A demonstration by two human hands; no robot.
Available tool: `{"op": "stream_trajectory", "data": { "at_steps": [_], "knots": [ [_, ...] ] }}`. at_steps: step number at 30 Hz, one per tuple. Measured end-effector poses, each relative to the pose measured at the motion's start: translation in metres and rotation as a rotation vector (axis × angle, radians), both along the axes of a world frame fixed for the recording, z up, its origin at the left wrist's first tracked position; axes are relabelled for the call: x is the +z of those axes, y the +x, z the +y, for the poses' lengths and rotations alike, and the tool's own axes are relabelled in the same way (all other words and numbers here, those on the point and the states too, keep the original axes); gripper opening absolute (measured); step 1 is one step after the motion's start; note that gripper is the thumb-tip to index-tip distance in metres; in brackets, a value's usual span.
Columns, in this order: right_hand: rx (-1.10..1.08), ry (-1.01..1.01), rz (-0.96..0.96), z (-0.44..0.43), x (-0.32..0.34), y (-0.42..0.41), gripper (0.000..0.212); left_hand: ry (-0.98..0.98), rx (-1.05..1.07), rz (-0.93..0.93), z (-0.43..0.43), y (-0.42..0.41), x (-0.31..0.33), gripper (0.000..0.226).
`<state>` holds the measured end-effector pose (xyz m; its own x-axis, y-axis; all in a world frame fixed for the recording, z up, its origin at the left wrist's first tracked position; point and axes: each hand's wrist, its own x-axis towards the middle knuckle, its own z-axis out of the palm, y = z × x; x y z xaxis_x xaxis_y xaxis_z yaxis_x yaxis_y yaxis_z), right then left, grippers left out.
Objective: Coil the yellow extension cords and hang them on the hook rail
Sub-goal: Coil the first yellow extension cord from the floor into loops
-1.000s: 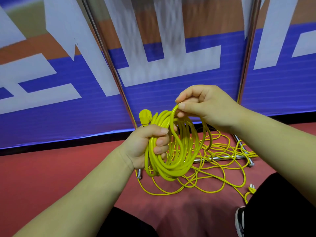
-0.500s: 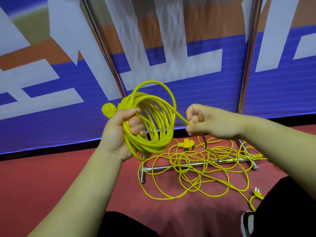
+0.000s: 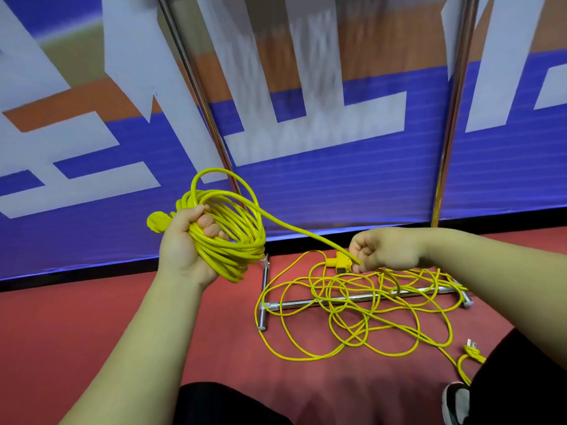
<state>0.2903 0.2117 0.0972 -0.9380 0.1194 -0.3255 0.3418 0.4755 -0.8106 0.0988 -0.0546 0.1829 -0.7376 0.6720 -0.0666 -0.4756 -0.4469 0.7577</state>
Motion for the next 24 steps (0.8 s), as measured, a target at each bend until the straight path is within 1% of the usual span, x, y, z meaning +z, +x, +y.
{"op": "stream_trajectory", "data": {
  "at_steps": [2,4,5,6,7,9,11,12,14,16,18,21,24],
  "knots": [
    [0.042,0.168,-0.084,0.004,-0.014,-0.001,0.022,0.012,0.015,-0.002,-0.004,-0.003,0.001,0.009],
    [0.082,0.387,-0.239,0.009,-0.028,0.005,0.024,0.086,0.005,-0.036,-0.011,-0.011,0.003,0.022],
    [0.086,0.457,-0.3,0.01,-0.032,0.009,0.025,0.126,0.003,-0.06,-0.015,-0.016,0.004,0.024],
    [0.066,0.469,-0.319,0.01,-0.033,0.013,0.024,0.153,0.008,-0.072,-0.02,-0.02,0.004,0.02],
    [0.02,0.417,-0.285,0.011,-0.032,0.015,0.022,0.158,0.026,-0.072,-0.023,-0.022,0.004,0.014],
    [-0.14,0.16,-0.139,0.011,-0.022,0.017,0.017,0.1,0.097,-0.042,-0.027,-0.023,0.002,0.008],
    [-0.304,-0.085,-0.011,0.009,-0.009,0.016,0.015,0.008,0.182,-0.005,-0.027,-0.025,-0.006,0.01],
    [-0.388,-0.156,0.046,0.008,-0.004,0.014,0.015,-0.039,0.217,0.007,-0.025,-0.025,-0.011,0.013],
    [-0.572,-0.252,0.138,0.006,0.004,0.009,0.017,-0.156,0.293,0.028,-0.021,-0.025,-0.019,0.016],
    [-0.742,-0.319,0.167,0.005,0.01,0.003,0.019,-0.267,0.376,0.073,-0.017,-0.024,-0.025,0.017],
    [-0.892,-0.421,0.178,0.001,0.018,-0.001,0.015,-0.32,0.419,0.099,-0.015,-0.023,-0.028,0.016],
    [-1.003,-0.588,0.226,-0.003,0.03,-0.005,0.009,-0.3,0.385,0.073,-0.014,-0.022,-0.028,0.009],
    [-1.017,-0.667,0.268,-0.002,0.038,-0.007,0.009,-0.231,0.247,0.049,-0.009,-0.011,-0.023,0.008]
  ]
}}
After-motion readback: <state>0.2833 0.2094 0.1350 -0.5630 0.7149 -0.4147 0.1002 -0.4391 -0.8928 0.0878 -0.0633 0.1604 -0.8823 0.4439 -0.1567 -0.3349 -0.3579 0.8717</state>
